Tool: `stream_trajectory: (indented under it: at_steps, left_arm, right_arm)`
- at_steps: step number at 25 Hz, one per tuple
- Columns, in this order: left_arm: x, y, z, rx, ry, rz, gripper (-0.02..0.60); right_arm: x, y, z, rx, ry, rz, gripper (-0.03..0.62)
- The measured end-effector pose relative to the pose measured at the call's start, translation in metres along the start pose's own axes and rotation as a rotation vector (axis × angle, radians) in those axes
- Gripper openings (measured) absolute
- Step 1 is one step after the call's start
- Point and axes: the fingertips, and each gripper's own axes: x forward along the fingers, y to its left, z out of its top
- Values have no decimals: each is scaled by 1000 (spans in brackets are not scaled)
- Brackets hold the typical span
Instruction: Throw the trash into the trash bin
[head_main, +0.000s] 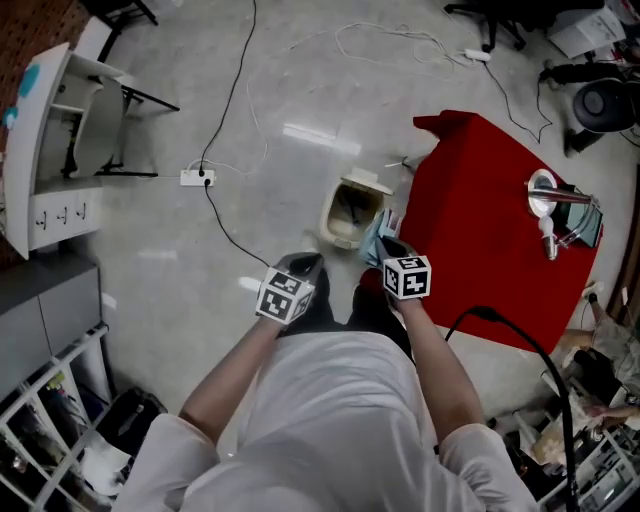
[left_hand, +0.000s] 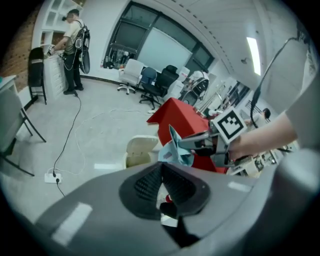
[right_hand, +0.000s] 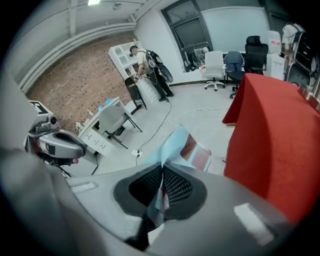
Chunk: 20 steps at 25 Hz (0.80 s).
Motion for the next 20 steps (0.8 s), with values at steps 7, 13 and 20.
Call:
stream_trajectory:
  at_steps: [7, 13, 20]
  left_arm:
    - [21, 33, -24, -49, 8, 1, 5]
    - [64, 75, -47, -151, -3, 40, 5]
    - [116, 112, -62, -182, 15, 51, 5]
  right_arm:
    - [66, -4, -17, 29, 29, 13, 9]
    - [124, -19, -35, 87, 45, 14, 9]
    - [192, -36, -66, 137, 62, 20, 9]
